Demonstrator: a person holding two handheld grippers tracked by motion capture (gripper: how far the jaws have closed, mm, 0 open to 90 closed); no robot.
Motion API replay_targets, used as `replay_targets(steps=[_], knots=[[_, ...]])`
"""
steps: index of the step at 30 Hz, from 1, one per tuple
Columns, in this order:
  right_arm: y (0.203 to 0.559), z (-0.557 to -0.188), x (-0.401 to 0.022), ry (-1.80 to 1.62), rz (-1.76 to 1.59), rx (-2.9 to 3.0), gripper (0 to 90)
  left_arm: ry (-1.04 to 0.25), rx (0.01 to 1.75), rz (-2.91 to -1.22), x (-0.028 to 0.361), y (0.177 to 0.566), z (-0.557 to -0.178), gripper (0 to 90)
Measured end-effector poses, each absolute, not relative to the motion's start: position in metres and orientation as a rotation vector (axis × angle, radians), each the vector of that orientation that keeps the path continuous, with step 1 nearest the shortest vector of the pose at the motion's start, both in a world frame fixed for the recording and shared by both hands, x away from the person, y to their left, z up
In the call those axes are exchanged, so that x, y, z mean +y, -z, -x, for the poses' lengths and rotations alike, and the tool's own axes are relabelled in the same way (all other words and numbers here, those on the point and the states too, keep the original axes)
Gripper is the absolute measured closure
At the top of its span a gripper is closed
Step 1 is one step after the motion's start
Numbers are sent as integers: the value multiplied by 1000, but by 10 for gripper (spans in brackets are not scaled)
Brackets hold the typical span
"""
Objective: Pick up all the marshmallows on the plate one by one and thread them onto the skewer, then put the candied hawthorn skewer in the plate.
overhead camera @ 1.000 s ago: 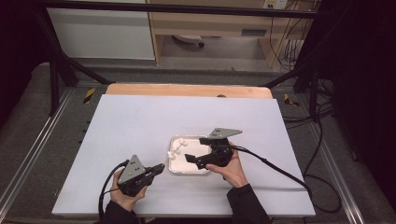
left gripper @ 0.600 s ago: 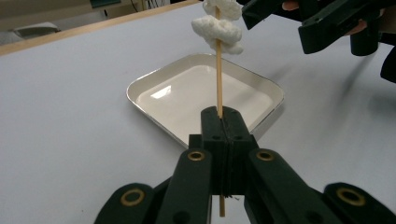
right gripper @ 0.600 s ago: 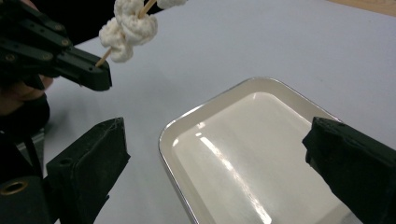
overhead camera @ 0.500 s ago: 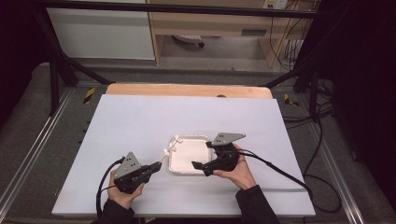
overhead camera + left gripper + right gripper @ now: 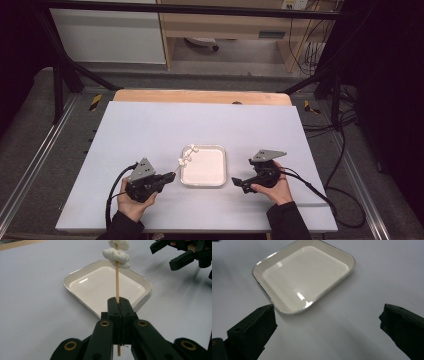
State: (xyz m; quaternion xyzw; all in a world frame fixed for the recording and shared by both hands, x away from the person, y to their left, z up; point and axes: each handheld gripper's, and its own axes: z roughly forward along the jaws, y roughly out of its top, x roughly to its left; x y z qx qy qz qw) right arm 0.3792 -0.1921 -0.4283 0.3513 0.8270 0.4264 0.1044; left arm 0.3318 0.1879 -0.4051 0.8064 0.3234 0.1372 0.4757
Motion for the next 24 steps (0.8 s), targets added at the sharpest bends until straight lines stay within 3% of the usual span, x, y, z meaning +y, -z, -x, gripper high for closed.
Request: replay_targets(steps=[13, 24], knots=[[442, -367, -236, -1248, -1103, 2370, 7, -340, 825, -2012, 175, 386, -353, 890], [450, -362, -249, -1212, -1122, 2378, 7, -289, 862, -2071, 150, 394, -375, 888]])
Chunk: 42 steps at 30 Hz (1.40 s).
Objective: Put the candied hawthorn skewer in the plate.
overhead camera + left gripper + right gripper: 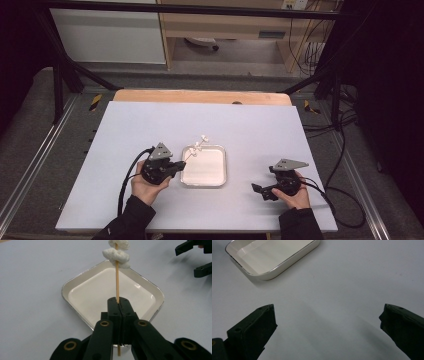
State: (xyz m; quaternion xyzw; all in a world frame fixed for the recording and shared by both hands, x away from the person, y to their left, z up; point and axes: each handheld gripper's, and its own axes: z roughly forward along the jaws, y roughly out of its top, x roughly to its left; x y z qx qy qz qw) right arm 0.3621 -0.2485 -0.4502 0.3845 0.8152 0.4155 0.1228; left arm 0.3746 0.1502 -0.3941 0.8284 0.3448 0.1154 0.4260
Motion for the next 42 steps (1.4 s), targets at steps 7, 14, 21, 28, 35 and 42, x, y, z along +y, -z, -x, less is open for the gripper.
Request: replay_targets(steps=[7, 14, 21, 28, 35, 42], knots=[[454, -359, -254, -1192, -1125, 2376, 7, -276, 886, -2125, 133, 405, -383, 888], [457, -358, -256, -1194, -1129, 2381, 7, -273, 941, -2183, 119, 417, -390, 888], [455, -358, -258, -1203, -1133, 2373, 7, -264, 966, -2226, 112, 428, -390, 888], [456, -358, -257, -1202, -1131, 2374, 7, -270, 980, -2262, 109, 433, -388, 886], [456, -358, -257, -1208, -1137, 2374, 7, -289, 983, -2289, 108, 437, -387, 880], [457, -358, -256, -1200, -1132, 2382, 7, -283, 959, -2299, 110, 436, -388, 787]])
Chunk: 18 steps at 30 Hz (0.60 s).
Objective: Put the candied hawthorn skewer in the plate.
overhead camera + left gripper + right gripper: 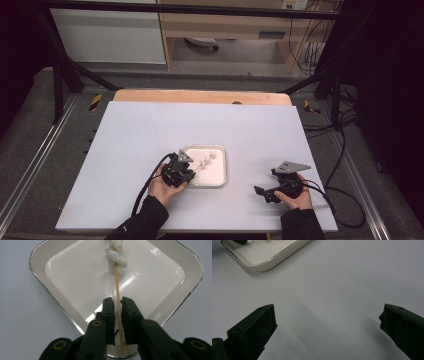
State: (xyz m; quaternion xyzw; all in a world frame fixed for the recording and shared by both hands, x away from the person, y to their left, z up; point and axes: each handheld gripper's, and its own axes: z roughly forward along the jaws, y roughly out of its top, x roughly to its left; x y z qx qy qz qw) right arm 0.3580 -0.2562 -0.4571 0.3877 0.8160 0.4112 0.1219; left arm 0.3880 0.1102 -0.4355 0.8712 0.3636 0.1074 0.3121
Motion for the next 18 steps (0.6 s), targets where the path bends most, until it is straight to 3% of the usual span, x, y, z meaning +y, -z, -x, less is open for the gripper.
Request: replay_targets(steps=[13, 18], knots=[[456, -358, -257, -1210, -1133, 2374, 7, -310, 863, -2260, 139, 411, -382, 371], [455, -357, -258, -1215, -1136, 2370, 7, -305, 876, -2247, 157, 408, -378, 265]])
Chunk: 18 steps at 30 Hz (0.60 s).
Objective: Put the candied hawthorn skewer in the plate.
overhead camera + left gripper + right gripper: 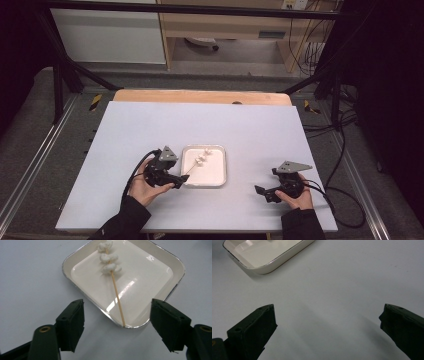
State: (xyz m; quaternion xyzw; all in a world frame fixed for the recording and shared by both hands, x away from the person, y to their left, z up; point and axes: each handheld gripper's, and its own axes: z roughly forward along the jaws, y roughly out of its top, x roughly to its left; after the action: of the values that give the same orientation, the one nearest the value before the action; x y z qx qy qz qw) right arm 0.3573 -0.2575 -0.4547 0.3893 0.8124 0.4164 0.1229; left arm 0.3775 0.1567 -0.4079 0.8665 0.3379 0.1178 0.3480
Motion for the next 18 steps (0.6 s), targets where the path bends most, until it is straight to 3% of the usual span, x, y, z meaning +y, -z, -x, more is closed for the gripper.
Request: replay_targets(steps=[6, 18], knots=[[454, -357, -258, -1214, -1131, 2371, 7, -292, 901, -2193, 188, 412, -372, 188], [454, -356, -258, -1217, -1137, 2380, 7, -343, 1021, -2114, 252, 433, -359, 126]])
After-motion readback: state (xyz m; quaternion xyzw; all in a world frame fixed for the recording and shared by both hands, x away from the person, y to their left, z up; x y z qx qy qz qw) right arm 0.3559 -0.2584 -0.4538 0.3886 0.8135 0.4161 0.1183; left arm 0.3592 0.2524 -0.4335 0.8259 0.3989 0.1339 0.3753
